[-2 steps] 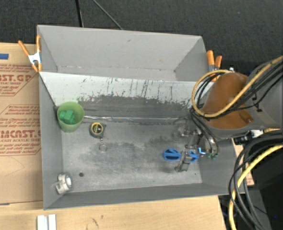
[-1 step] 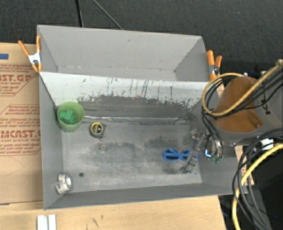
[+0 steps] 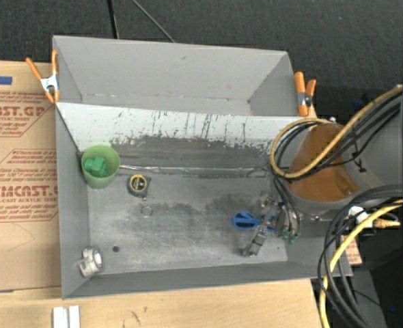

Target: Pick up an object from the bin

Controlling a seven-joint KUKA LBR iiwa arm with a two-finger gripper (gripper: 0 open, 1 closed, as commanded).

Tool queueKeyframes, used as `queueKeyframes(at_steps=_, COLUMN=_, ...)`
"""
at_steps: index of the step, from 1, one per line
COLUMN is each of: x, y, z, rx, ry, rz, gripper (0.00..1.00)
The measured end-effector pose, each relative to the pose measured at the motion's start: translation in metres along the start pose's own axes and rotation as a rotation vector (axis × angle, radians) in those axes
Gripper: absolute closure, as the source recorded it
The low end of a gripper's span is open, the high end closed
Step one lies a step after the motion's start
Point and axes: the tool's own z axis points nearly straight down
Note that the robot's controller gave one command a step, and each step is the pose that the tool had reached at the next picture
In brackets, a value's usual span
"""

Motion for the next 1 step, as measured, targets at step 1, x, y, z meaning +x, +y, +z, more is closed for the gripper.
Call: queueKeyframes(at_steps=1, x=0.0003, y=0.0002, z=0.0006, rx=0.000, ry=0.001, rz=-0.001, gripper=0.00)
